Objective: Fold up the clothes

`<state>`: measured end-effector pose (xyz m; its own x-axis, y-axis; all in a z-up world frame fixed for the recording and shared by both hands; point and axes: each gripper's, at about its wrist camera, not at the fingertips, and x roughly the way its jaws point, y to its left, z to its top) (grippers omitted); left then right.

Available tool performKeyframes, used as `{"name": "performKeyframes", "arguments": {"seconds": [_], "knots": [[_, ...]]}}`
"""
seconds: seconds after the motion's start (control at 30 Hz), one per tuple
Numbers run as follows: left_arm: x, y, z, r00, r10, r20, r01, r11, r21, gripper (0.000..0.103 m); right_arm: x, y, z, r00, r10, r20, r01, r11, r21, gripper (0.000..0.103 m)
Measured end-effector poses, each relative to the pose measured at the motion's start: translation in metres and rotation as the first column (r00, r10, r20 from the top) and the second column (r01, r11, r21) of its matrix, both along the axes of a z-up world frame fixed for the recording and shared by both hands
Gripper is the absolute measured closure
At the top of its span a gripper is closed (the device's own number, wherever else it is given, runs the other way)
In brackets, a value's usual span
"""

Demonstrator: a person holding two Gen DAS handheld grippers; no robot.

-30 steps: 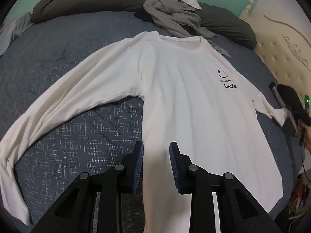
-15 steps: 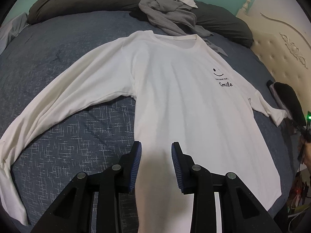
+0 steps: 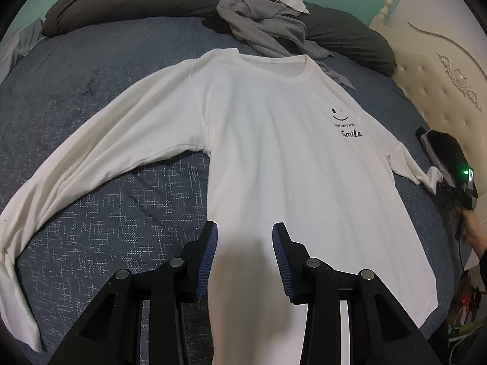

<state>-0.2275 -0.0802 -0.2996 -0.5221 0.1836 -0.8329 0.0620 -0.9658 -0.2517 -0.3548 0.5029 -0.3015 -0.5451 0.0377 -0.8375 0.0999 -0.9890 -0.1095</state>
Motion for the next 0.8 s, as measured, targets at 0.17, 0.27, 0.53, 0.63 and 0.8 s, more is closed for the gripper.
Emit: {"name": "performKeyframes", "arguments": {"seconds": [0.17,0.27,0.53,0.63,0.8], "knots": [[-0.003,-0.001,-0.005,1.000,0.001,0.009,-0.001,1.000,0.009,0.062,-0.009,0.003,-0.006,0.999,0.024,0.022,-0.023,0.998,-0.050,0.048],[-0.004,0.000,-0.006,1.000,0.001,0.011,-0.001,1.000,0.009,0.062,-0.010,0.002,-0.006,0.999,0.046,0.024,-0.044,0.996,-0.073,0.070],[-0.004,0.002,-0.005,1.000,-0.002,0.007,0.002,1.000,0.008,0.062,-0.005,-0.009,0.030,0.995,0.100,-0.023,-0.101,0.992,-0.079,0.098],[-0.004,0.001,-0.001,1.000,-0.001,0.001,0.001,1.000,0.004,0.062,-0.003,-0.001,0.065,0.994,0.096,-0.052,-0.100,0.992,-0.082,0.099],[-0.002,-0.002,0.006,1.000,0.006,-0.011,-0.006,1.000,0.006,0.062,-0.014,0.022,0.136,0.993,0.058,-0.105,-0.067,0.994,-0.087,0.099]]}}
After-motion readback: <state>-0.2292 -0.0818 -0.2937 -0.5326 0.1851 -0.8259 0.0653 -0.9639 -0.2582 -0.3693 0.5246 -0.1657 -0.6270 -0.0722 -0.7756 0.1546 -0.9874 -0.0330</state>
